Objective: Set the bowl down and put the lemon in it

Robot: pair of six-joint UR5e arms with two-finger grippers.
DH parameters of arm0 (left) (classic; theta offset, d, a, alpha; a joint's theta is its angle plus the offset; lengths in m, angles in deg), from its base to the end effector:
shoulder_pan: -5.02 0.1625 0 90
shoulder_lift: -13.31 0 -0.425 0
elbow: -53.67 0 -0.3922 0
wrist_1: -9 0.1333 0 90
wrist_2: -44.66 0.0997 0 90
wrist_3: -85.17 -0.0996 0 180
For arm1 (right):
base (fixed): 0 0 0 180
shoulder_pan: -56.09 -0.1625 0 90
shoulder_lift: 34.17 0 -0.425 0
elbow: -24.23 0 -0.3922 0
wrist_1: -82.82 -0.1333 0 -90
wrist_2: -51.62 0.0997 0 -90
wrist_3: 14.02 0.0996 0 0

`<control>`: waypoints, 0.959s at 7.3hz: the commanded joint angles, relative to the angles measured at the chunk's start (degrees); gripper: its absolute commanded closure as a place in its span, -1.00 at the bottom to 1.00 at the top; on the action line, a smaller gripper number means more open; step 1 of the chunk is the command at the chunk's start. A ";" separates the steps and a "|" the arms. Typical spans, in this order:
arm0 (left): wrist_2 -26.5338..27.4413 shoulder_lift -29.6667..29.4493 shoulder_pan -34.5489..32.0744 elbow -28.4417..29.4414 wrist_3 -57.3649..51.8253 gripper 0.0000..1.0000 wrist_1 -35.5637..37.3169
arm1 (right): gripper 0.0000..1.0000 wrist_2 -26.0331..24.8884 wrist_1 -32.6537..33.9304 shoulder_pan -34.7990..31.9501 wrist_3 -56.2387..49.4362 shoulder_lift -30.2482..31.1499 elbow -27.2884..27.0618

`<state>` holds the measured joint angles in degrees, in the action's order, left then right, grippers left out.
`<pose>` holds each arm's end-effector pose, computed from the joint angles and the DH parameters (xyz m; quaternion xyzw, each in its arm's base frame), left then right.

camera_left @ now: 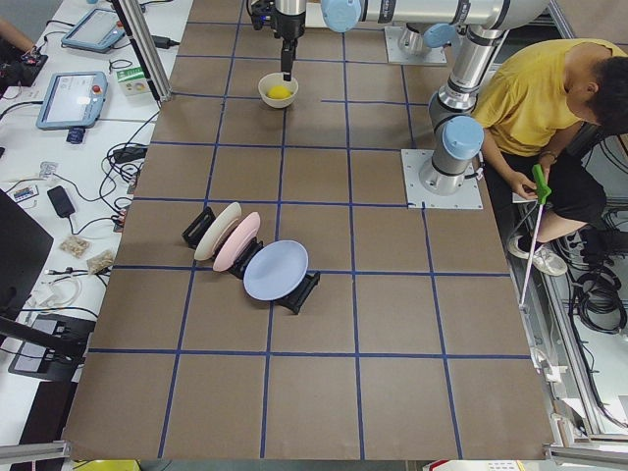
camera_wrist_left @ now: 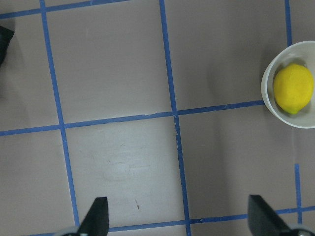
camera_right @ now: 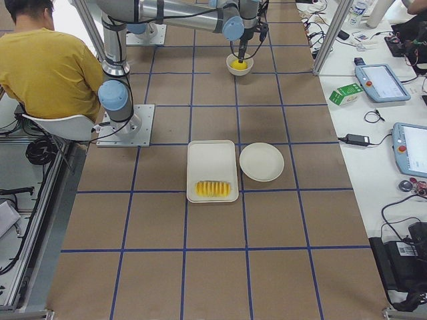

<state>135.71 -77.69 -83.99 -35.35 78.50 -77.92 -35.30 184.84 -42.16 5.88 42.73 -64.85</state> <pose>-0.1227 -0.5067 0.4932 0.0493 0.9984 -0.0260 0.0109 0.2203 -0.5532 0.3940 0.1015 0.9945 0.0079 0.0257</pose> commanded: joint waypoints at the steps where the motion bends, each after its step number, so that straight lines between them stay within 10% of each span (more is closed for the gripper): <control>1: 0.00 0.04 -0.02 0.07 0.08 -1.00 -0.01 | -1.00 -2.81 -9.11 4.55 -4.96 8.14 -0.13; 7: -0.09 -0.05 -0.02 -0.02 0.08 -1.00 -0.01 | -1.00 -2.37 -15.44 8.25 -8.91 11.33 0.31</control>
<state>135.62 -77.73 -84.01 -35.36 78.58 -77.93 -37.78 170.14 -35.08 -2.09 53.84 -64.65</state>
